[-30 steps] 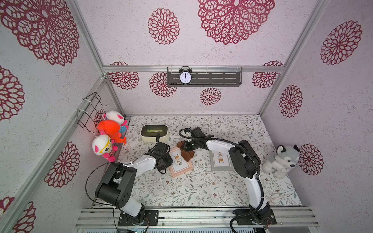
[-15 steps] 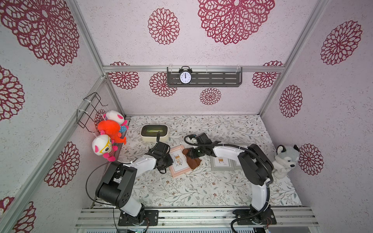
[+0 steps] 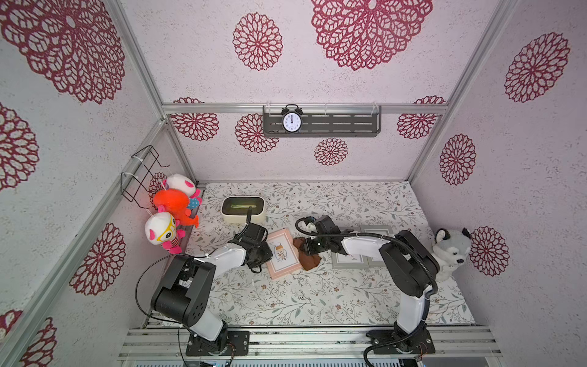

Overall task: Wipe the picture frame with a cloth
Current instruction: Wipe the dirt from the picture frame.

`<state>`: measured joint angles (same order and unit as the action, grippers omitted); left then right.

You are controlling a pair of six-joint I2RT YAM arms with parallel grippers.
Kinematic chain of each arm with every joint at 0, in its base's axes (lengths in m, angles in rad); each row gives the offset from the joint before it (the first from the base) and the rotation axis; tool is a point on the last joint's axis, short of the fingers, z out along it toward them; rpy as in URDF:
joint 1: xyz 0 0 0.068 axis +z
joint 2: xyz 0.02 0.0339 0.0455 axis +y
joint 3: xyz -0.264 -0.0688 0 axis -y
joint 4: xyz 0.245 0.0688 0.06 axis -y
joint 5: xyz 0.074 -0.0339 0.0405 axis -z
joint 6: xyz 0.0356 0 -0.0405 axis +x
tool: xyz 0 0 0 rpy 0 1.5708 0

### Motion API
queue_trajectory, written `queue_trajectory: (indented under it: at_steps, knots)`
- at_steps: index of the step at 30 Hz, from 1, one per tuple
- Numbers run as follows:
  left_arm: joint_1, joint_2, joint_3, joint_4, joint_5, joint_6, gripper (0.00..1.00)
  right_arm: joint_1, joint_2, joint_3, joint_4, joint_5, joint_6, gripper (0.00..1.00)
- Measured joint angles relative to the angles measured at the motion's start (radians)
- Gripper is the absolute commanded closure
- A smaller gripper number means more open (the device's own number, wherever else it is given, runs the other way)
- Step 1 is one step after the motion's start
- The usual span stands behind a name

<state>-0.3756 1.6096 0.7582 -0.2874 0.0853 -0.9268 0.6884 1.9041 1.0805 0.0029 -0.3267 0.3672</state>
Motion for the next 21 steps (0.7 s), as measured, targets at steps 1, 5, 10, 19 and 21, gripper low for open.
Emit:
queue_trajectory:
  at_steps: [1,5,10,19,21]
  knots:
    - [-0.001,0.0,0.0,0.001,0.0,0.0,0.88,0.0,0.014,0.029,-0.026,0.0,0.0,1.0]
    - [-0.002,0.003,0.0,0.011,-0.004,0.001,0.88,-0.013,0.171,0.302,-0.196,0.006,0.0,1.0]
    - [-0.002,0.007,0.002,0.014,-0.005,0.002,0.88,-0.031,0.306,0.502,-0.195,0.019,0.01,1.0]
    - [-0.012,0.029,0.025,0.043,0.002,0.042,0.88,-0.059,0.079,0.23,-0.122,0.035,0.027,1.0]
    - [-0.018,0.039,0.033,0.052,0.002,0.051,0.88,-0.064,0.037,0.201,-0.101,0.006,0.029,1.0]
